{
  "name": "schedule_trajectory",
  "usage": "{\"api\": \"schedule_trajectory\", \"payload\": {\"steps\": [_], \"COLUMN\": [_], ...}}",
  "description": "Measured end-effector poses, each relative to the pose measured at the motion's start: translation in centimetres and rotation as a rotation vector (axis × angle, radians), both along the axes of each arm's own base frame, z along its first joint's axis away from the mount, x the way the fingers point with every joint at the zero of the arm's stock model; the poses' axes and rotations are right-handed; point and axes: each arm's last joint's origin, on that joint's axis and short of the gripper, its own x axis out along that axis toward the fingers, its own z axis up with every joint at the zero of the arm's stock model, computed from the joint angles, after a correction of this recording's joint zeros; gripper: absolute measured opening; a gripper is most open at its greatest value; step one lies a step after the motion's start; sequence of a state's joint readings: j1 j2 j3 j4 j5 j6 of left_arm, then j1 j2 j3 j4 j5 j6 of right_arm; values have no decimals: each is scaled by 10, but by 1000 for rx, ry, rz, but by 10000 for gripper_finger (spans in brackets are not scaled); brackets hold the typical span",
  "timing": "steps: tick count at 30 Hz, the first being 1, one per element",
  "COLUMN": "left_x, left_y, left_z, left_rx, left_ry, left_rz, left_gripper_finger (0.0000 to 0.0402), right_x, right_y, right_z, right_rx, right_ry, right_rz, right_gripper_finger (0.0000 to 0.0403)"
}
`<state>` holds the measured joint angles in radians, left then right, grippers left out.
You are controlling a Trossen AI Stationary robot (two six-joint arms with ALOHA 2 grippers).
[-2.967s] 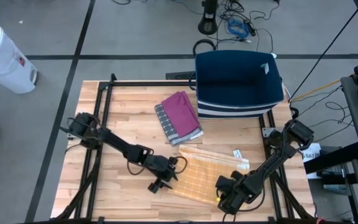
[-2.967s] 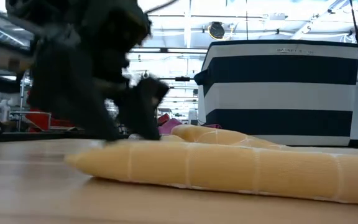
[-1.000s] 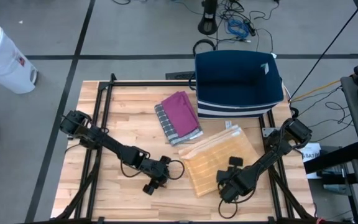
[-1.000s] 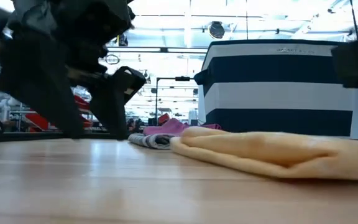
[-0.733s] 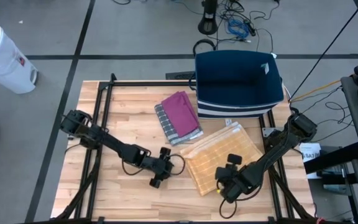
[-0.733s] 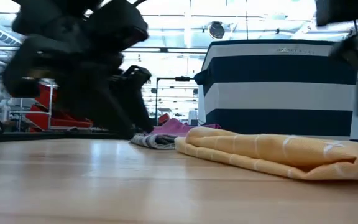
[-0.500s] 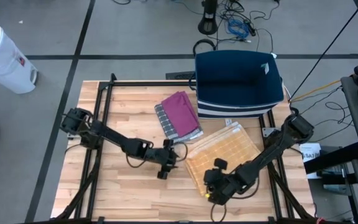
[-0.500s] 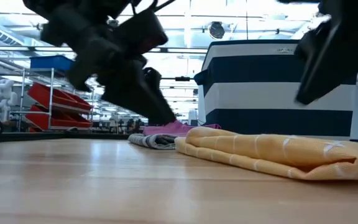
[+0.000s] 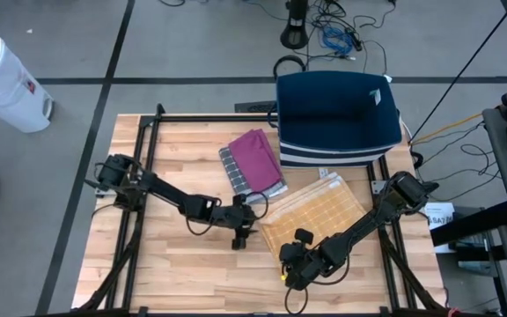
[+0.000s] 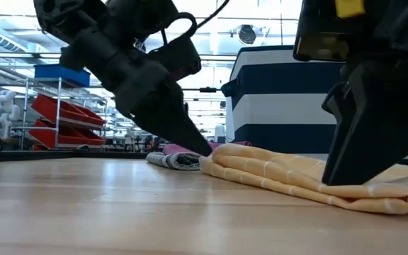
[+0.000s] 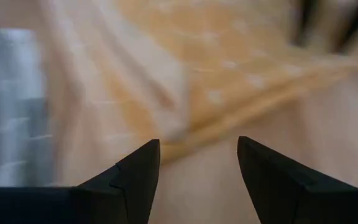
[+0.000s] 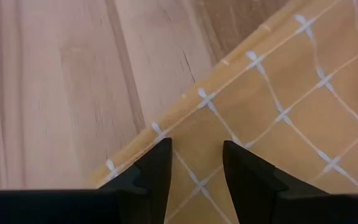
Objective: Fold towel
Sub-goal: Fold the orange checkered towel
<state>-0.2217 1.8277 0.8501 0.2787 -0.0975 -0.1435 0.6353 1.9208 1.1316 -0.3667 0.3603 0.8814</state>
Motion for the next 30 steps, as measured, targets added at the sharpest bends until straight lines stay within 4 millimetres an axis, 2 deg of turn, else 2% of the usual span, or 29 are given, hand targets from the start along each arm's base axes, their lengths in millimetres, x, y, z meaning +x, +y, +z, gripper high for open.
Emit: {"api": "schedule_trajectory", "payload": {"steps": [4, 7, 14, 23, 30], "left_x": [0, 2, 2, 0, 3], "left_y": [-6, -13, -14, -18, -14], "left_z": [2, 6, 4, -1, -16], "left_rx": [74, 63, 15, 6, 6], "left_ry": [-50, -105, -102, -80, -51], "left_rz": [87, 87, 148, 162, 196], "left_gripper_finger": [210, 193, 162, 158, 158], "right_x": [1, 1, 1, 1, 3], "right_y": [0, 0, 0, 1, 1], "right_z": [-1, -1, -1, -1, 0], "right_rx": [0, 0, -4, -1, 8], "right_ry": [-1, -2, -3, -9, -22], "right_rz": [2, 3, 5, 4, 2], "right_gripper_finger": [131, 131, 131, 132, 132]}}
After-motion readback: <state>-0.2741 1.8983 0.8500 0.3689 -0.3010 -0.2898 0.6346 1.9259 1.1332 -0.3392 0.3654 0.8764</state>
